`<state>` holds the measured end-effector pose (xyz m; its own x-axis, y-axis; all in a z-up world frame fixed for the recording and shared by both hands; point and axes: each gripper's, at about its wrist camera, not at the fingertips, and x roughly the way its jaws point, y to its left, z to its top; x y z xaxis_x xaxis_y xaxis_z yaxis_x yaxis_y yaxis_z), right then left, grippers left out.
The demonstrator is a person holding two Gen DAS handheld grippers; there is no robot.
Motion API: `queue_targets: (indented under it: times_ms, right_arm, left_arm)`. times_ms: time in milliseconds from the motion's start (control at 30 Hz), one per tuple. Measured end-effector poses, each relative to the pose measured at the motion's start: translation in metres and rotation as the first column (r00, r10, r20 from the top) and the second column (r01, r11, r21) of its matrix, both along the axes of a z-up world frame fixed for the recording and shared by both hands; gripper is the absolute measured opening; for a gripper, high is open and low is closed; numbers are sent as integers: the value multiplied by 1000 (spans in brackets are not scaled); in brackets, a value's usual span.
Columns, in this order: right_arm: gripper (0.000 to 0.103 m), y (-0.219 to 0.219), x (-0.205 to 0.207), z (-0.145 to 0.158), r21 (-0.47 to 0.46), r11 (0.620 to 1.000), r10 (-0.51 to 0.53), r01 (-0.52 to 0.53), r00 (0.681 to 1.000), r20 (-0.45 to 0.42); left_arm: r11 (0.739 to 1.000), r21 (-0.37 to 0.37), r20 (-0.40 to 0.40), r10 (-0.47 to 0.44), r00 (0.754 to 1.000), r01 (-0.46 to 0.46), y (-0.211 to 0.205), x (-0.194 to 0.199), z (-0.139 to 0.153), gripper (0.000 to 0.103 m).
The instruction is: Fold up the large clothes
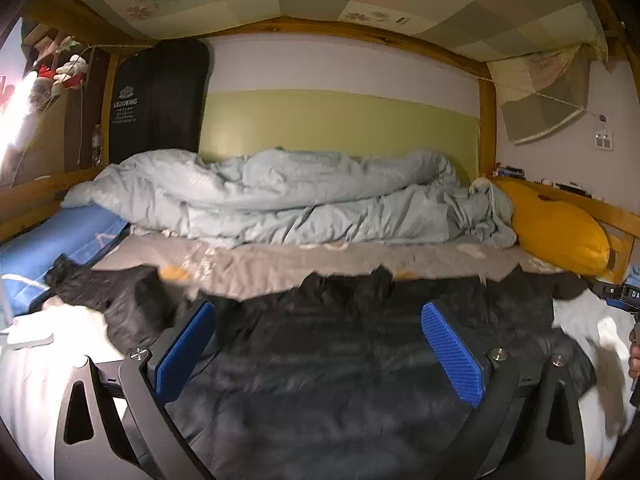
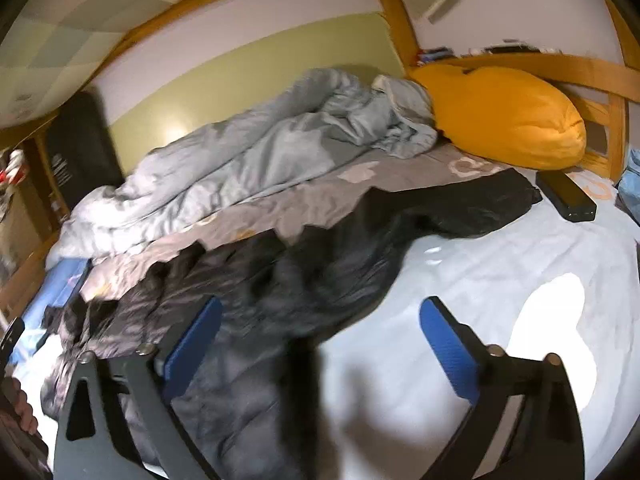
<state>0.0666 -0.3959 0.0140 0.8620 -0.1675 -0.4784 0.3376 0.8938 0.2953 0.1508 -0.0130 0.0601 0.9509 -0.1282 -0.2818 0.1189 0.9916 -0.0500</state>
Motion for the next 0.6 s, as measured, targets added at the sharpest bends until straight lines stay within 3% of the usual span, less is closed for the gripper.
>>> queue_targets:
  times_ms: [100,233,500,600]
  right_arm:
    - [93,-33,24,8,-8,999,-47,47,999,-15]
    - [86,-80,58,5,78,994,-71,72,997,-8]
    - [64,-146,115,-52,276,956,-69,97,992,-108]
    - [63,-164,116,-67,319,939,-100,130,989,-109]
  left_arm:
    - [999,37,48,23,999,-25,-22,28,-2,103]
    - [999,-22,49,-23,999,24,-42,57,-9,103]
    - [997,-36,-30,-69,997,68,-57,93,-52,103]
    - [996,-46,-63,-86,994,83,-55,98,-61,103]
